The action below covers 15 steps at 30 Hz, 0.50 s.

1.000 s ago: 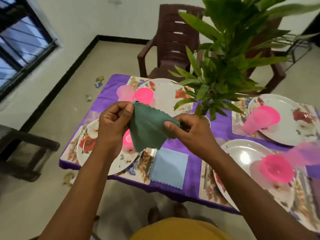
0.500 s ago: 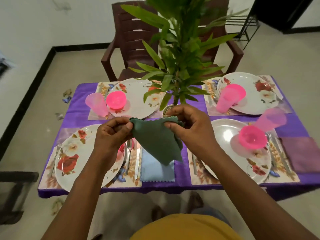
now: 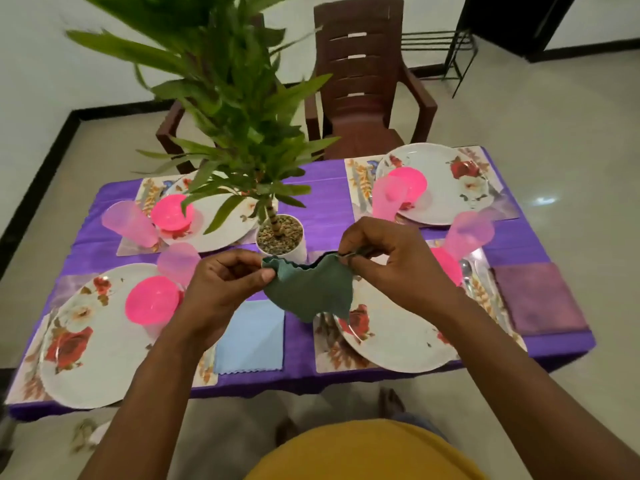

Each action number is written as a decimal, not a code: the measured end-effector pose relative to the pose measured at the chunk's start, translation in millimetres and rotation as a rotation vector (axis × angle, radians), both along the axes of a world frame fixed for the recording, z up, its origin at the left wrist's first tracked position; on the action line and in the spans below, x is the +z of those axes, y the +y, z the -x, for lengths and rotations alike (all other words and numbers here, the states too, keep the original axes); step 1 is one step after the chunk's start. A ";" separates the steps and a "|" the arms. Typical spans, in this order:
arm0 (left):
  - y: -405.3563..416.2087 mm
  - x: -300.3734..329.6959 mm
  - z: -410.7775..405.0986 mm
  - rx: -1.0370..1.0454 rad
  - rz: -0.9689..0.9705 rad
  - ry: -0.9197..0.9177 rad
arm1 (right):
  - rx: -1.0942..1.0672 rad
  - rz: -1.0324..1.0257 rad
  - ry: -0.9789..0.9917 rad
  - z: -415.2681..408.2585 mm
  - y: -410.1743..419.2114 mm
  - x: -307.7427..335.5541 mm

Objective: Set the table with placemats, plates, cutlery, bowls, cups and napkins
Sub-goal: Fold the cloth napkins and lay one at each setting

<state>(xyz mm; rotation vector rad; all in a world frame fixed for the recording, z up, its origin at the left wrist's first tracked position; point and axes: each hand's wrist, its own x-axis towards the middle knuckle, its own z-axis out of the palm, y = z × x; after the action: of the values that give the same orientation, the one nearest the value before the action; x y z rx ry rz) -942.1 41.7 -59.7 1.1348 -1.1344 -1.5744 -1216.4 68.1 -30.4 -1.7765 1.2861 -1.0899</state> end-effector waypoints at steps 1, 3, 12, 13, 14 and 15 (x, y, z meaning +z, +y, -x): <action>-0.4 2.7 14.7 0.010 0.020 0.007 | 0.005 -0.007 0.004 16.5 1.1 0.2; -1.4 13.2 42.6 0.029 0.056 0.001 | 0.009 -0.014 0.021 44.5 3.3 -0.7; 2.9 42.5 133.5 0.033 0.158 0.017 | -0.042 -0.146 -0.188 128.4 0.9 -13.7; 4.3 42.4 140.8 0.020 0.162 0.022 | -0.061 -0.165 -0.235 134.5 0.6 -14.8; 6.1 43.3 147.2 0.008 0.161 0.026 | -0.081 -0.182 -0.278 139.0 0.5 -15.9; 7.0 42.2 151.2 0.000 0.163 0.025 | -0.102 -0.195 -0.315 142.3 0.5 -16.4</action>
<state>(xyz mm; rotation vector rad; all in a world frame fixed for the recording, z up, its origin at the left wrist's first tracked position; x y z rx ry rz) -1093.3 48.7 -17.5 1.0042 -1.2222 -1.4632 -1358.7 68.7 -46.8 -1.3476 1.2506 -1.2011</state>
